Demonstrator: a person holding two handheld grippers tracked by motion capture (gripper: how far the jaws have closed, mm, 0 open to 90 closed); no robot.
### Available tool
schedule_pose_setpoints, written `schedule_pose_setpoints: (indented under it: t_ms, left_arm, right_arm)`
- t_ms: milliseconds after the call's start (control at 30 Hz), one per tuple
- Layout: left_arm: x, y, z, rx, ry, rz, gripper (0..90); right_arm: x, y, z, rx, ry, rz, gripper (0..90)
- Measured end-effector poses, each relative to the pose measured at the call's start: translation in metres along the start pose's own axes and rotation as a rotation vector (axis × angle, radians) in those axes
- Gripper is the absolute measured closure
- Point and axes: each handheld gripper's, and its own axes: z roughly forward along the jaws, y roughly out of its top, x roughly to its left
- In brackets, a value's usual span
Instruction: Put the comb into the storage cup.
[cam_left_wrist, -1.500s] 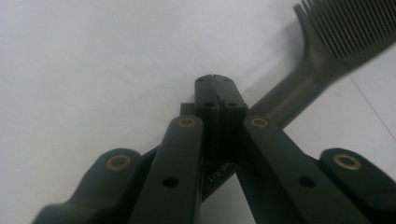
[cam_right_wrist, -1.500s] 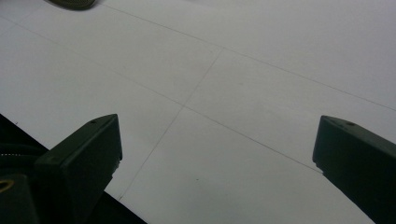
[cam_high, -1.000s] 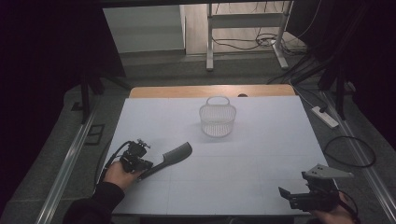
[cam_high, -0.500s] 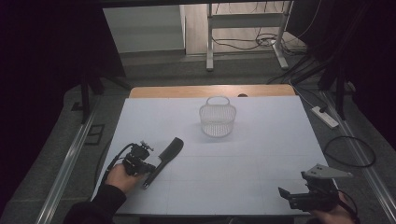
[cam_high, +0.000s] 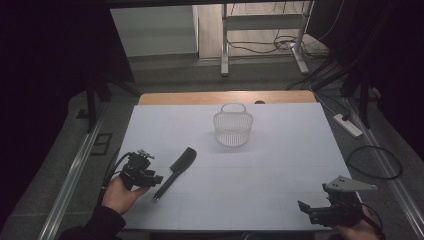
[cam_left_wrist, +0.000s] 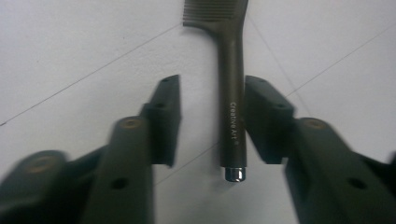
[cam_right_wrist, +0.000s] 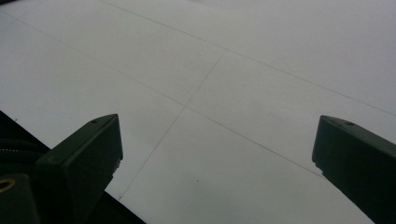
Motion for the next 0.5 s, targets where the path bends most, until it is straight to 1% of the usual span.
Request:
schedule_pose_setpoints:
  t_ms: [33, 133, 167, 233, 333, 367, 467, 500]
  left_arm:
    - [-0.0008, -0.0013, -0.0022, -0.019, -0.009, -0.015, 47.7]
    - [-0.0029, -0.0027, -0.0035, -0.050, -0.012, -0.032, 37.1]
    - [-0.0029, -0.0027, -0.0035, -0.050, -0.012, -0.032, 34.1]
    - [-0.0044, -0.0035, -0.0044, -0.076, -0.026, -0.048, 26.7]
    - [-0.0054, -0.0039, -0.0049, -0.090, -0.029, -0.050, 18.1]
    - [-0.0060, -0.0041, -0.0046, -0.099, -0.036, -0.043, 15.1]
    - [-0.0077, -0.0040, -0.0039, -0.102, -0.024, -0.021, 8.6]
    - [-0.0077, -0.0040, -0.0039, -0.102, -0.024, -0.021, 6.3]
  right_arm:
    - [0.0001, 0.0000, 0.0000, 0.000, -0.001, -0.001, 2.2]
    - [0.0004, 0.0000, -0.0002, -0.002, 0.000, -0.004, 2.2]
    - [0.0004, 0.0000, -0.0002, -0.002, 0.000, -0.004, 2.2]
    - [0.0002, 0.0000, -0.0003, -0.002, -0.001, -0.004, 2.2]
    - [0.0002, 0.0000, -0.0003, -0.003, 0.000, -0.004, 2.2]
    - [0.0003, 0.0000, -0.0004, -0.003, 0.000, -0.006, 2.2]
    - [0.0006, -0.0001, -0.0004, -0.005, 0.000, -0.007, 2.2]
    - [0.0006, -0.0001, -0.0004, -0.005, 0.000, -0.007, 2.2]
